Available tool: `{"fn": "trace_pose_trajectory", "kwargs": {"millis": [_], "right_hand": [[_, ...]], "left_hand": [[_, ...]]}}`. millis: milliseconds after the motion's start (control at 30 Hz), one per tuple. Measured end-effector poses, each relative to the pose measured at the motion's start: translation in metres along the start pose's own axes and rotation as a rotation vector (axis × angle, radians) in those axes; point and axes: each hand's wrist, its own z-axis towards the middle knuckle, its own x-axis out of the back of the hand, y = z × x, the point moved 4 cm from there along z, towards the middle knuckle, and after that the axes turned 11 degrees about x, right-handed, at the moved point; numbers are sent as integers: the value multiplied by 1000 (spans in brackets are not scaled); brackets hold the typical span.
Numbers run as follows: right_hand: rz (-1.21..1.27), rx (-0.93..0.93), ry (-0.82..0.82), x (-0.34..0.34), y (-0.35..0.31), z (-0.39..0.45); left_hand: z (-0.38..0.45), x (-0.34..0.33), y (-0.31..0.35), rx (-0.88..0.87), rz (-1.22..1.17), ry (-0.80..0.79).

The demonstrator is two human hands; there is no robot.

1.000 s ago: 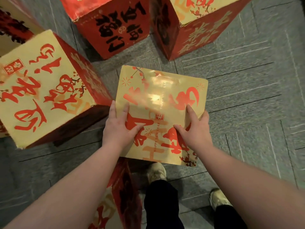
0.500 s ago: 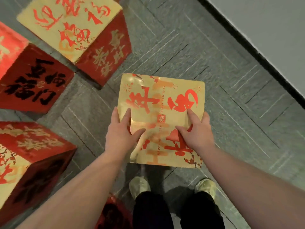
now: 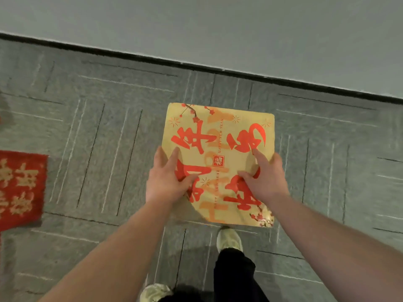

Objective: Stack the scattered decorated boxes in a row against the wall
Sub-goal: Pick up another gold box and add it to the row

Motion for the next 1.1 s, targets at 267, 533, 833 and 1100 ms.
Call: {"fn": "trace_pose_trajectory", "kwargs": {"millis": [267, 533, 833, 1100], "right_hand": [[171, -183, 228, 119, 135, -1], [341, -456, 477, 198, 255, -45], [483, -771, 692, 234, 377, -102], [639, -983, 773, 232, 494, -175]], "left_hand": [[-16, -56, 205, -260, 239, -15], [-52, -146, 369, -595, 433, -99], [-125, -259, 515, -937, 665, -221], [-228, -388, 580, -1137, 846, -296]]}}
